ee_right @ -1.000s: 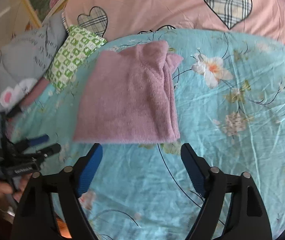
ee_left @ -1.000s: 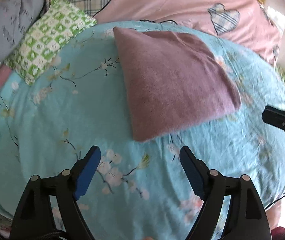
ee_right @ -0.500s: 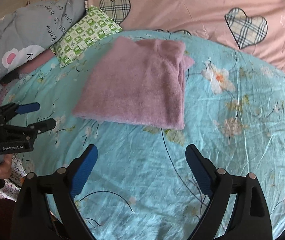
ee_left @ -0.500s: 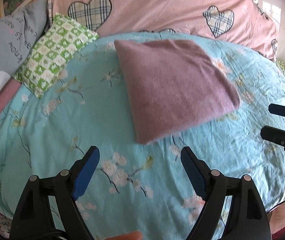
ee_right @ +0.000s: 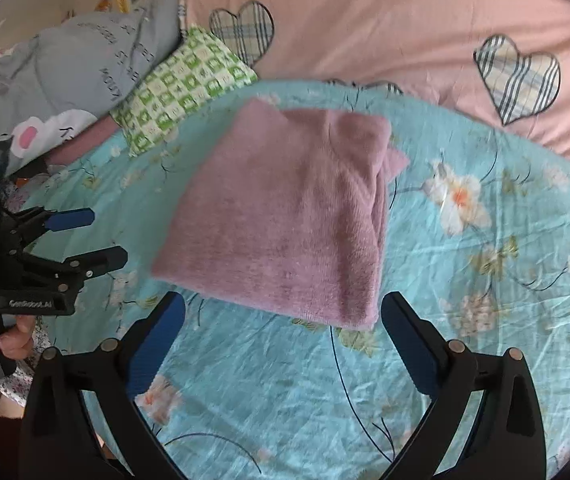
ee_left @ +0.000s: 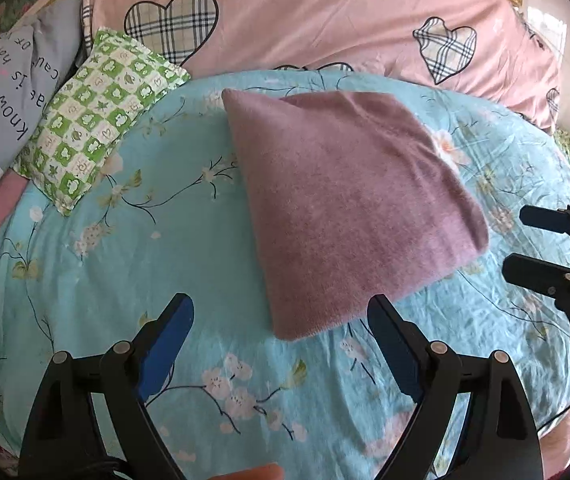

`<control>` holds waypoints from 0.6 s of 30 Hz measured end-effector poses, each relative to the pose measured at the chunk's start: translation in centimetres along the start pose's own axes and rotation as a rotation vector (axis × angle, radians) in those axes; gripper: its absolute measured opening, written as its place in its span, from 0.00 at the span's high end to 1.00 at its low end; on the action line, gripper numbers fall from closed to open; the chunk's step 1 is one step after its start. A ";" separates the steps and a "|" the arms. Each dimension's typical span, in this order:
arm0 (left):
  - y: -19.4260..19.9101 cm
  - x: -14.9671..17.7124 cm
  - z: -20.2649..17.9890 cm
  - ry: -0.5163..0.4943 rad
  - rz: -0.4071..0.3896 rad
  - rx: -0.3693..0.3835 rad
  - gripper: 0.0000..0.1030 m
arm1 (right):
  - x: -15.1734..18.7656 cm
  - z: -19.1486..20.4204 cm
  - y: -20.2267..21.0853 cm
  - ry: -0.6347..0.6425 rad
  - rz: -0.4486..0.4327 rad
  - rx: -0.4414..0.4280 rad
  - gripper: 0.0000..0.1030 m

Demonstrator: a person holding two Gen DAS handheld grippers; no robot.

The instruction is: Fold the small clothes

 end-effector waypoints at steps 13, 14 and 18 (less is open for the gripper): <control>-2.1 -2.4 0.8 0.079 0.016 -0.027 0.13 | -1.7 -1.4 -3.5 -0.023 0.039 -0.004 0.04; -2.1 -2.6 0.8 0.082 0.017 -0.030 0.13 | -1.7 -1.5 -3.7 -0.024 0.043 -0.006 0.04; -2.3 -3.1 0.6 0.075 0.025 -0.038 0.13 | -1.9 -1.7 -4.0 -0.026 0.056 -0.017 0.04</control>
Point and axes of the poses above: each gripper's, at about its wrist camera, not at the fingertips, and y roughly against the way its jaws point, z to its left, x to its underside, the point moved 8 cm from there along -y, roughly the way its jaws point, and after that the axes turned 12 degrees about z, right-handed, at the moved point
